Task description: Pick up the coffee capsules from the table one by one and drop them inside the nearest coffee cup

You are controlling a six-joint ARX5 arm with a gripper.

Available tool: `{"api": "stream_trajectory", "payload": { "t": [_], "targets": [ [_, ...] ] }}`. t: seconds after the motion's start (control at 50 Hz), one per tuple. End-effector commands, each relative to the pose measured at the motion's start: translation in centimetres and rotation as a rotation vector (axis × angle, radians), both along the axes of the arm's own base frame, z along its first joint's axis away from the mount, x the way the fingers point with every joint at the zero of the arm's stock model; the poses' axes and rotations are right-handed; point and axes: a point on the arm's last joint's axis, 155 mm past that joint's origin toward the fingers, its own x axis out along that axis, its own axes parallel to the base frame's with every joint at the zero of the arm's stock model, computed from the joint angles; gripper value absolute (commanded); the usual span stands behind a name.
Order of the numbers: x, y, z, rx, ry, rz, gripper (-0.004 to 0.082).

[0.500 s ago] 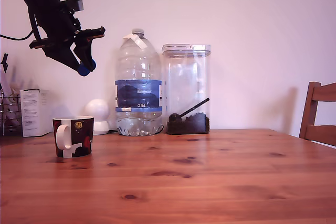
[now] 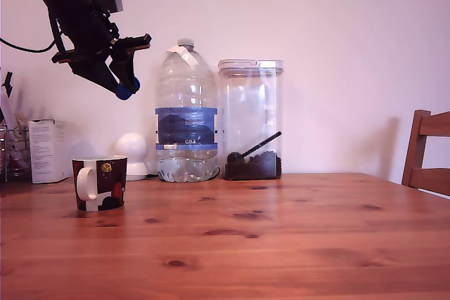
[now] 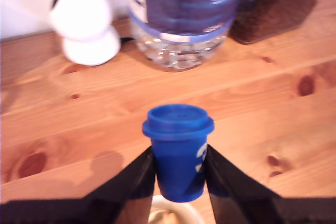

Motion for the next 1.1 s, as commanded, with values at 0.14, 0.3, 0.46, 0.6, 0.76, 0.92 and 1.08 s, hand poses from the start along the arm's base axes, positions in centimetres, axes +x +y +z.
{"api": "stream_trajectory", "payload": {
  "t": [0.14, 0.3, 0.46, 0.6, 0.76, 0.92, 1.08],
  "targets": [
    [-0.8, 0.2, 0.2, 0.003, -0.054, 0.003, 0.0178],
    [-1.7, 0.4, 1.0, -0.016, -0.139, 0.004, 0.0178],
    [-3.4, 0.8, 0.6, -0.027, -0.185, 0.004, 0.0178],
    [-4.9, 1.2, -0.6, -0.030, -0.193, 0.004, 0.0178],
    [-6.4, 1.5, -2.3, -0.036, -0.196, 0.010, 0.0178],
    [-8.0, 2.0, -3.7, -0.029, -0.183, 0.016, 0.0178],
    [-8.2, 2.1, -3.9, -0.027, -0.175, 0.016, 0.0178]
  ]
}}
